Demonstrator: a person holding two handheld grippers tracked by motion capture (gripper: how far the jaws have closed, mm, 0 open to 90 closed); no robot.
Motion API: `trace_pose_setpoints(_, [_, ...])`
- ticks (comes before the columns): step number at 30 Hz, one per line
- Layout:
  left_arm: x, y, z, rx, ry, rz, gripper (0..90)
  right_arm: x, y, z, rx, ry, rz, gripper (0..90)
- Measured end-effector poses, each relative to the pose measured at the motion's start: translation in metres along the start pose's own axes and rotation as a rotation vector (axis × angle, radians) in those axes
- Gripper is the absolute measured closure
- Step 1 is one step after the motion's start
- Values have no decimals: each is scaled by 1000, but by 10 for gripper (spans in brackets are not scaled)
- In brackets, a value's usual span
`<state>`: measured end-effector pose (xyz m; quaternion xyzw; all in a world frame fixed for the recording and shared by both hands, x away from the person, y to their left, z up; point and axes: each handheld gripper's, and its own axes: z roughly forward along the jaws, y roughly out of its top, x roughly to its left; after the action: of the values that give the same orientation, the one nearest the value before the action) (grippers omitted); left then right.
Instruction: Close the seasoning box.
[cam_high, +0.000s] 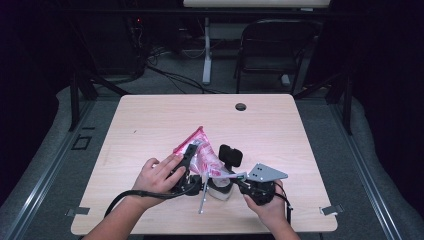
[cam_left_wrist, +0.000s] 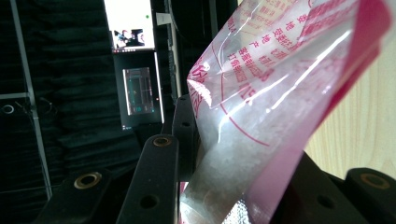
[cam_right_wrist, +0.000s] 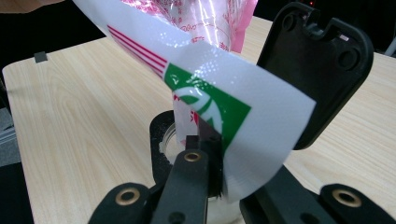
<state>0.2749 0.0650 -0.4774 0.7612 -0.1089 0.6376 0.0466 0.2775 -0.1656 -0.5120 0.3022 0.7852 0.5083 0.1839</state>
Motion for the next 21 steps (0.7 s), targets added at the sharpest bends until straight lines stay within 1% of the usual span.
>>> trace_pose_setpoints(7, [1,1,0,-2,5,3,751,0,0,0,-2,-2,1,899])
trace_pose_setpoints(8, [1,1,0,0,-3,-6,751,0,0,0,-3,-3,2,898])
trace_pose_setpoints(9, [1,1,0,-3,-1,-9,751,-1,0,0,-3,-1,4,898])
trace_pose_setpoints(10, [2,2,-1,-5,8,4,751,-1,0,0,-3,-2,4,898])
trace_pose_setpoints(11, [2,2,-1,-5,8,5,750,-1,0,0,-6,-3,6,898])
trace_pose_setpoints(13, [2,2,-1,-5,10,1,751,-1,0,-1,-3,-4,5,898])
trace_pose_setpoints(14, [2,2,-1,-3,0,-12,750,-1,0,-1,-2,-5,7,898])
trace_pose_setpoints(15, [2,2,-1,-3,1,-11,751,-1,0,-1,-5,-5,7,898])
trace_pose_setpoints(16, [3,3,-1,-7,13,-3,750,-1,0,-1,-4,-5,6,898])
trace_pose_setpoints(17, [3,3,-1,-7,16,-1,751,-1,0,-1,-6,-6,8,898])
trace_pose_setpoints(19, [3,3,-1,-6,4,-7,751,-2,0,-2,-5,-6,8,898])
trace_pose_setpoints(21, [3,3,-1,-7,4,-8,751,-2,0,-2,-5,-9,9,898])
